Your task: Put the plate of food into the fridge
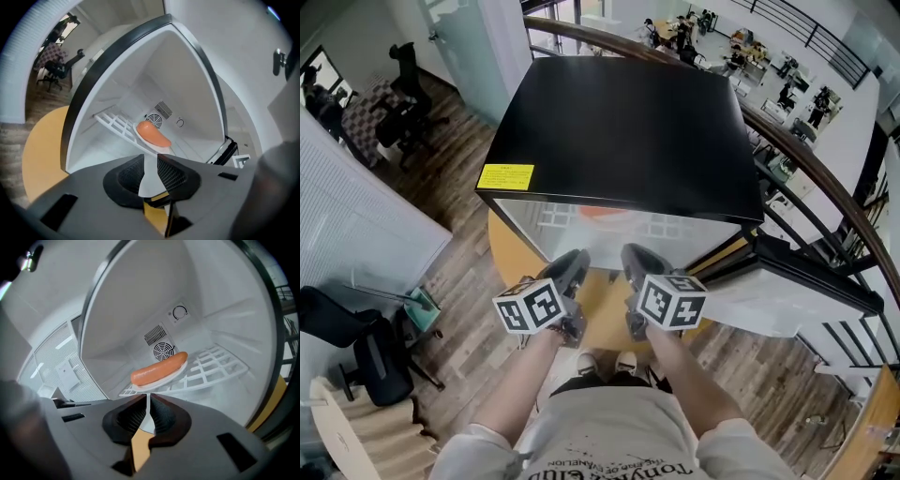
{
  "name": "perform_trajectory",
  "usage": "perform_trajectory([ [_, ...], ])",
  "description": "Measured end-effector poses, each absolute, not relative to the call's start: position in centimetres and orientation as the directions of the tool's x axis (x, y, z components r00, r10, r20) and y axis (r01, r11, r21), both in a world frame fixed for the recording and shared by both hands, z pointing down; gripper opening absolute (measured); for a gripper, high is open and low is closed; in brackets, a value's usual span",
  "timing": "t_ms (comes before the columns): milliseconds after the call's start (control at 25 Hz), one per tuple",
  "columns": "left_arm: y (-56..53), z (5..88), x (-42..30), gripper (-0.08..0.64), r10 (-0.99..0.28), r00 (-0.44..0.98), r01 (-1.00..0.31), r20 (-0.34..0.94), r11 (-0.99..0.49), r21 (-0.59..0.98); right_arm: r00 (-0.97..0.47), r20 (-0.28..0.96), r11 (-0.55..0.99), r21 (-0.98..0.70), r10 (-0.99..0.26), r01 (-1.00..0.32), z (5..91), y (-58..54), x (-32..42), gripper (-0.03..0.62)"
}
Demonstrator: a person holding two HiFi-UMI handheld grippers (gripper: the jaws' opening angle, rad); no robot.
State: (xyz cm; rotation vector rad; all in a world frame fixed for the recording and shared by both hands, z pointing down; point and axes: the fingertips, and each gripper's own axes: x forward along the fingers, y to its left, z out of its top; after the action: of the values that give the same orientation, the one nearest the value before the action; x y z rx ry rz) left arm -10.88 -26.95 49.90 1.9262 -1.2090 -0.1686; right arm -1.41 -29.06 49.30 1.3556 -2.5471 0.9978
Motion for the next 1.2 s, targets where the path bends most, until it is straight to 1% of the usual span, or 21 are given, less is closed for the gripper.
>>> perform_trajectory([
  [160, -24.6, 48.3, -10.6, 0.056, -0.792, 0.534, -0.754, 0.297, -0.287, 0.591, -0.59, 0.37, 0.432, -0.429, -0.718, -0.794, 48.7, -26.4, -0.5, 0.043],
  [280, -22.5, 47.7, -10.4, 0.036, -0.788, 0.541, -0.778, 0.294, -0.336, 0.531, -0.589, 0.371, 0.467, -0.371, -0.718, -0.803, 48.7, -24.0, 0.1, 0.044],
  [560, -17.2, 48.0, -9.7, 0.025, -0.803, 0.498, -0.846, 0.327, -0.367, 0.387, -0.55, 0.364, 0.478, -0.273, -0.751, -0.834, 48.0, -18.9, 1.7, 0.044],
  [720, -14.1, 49.5, -9.3, 0.025, -0.814, 0.459, -0.868, 0.355, -0.327, 0.372, -0.548, 0.395, 0.483, -0.26, -0.737, -0.836, 49.1, -15.7, 1.9, 0.043],
  [880, -11.5, 51.2, -8.4, 0.025, -0.81, 0.435, -0.885, 0.394, -0.303, 0.354, -0.551, 0.443, 0.465, -0.297, -0.707, -0.834, 51.4, -12.9, 2.2, 0.043],
  [1040, -10.2, 52.6, -7.0, 0.025, -0.788, 0.445, -0.885, 0.426, -0.313, 0.346, -0.556, 0.473, 0.445, -0.334, -0.683, -0.831, 53.1, -11.0, 2.3, 0.043],
  [1120, -9.8, 52.9, -6.5, 0.025, -0.778, 0.453, -0.882, 0.436, -0.321, 0.344, -0.571, 0.477, 0.458, -0.342, -0.668, -0.821, 53.4, -10.4, 1.9, 0.028],
  [1200, -9.6, 53.0, -6.3, 0.025, -0.774, 0.455, -0.882, 0.44, -0.324, 0.341, -0.577, 0.479, 0.473, -0.33, -0.662, -0.817, 53.4, -10.1, 1.7, 0.028],
])
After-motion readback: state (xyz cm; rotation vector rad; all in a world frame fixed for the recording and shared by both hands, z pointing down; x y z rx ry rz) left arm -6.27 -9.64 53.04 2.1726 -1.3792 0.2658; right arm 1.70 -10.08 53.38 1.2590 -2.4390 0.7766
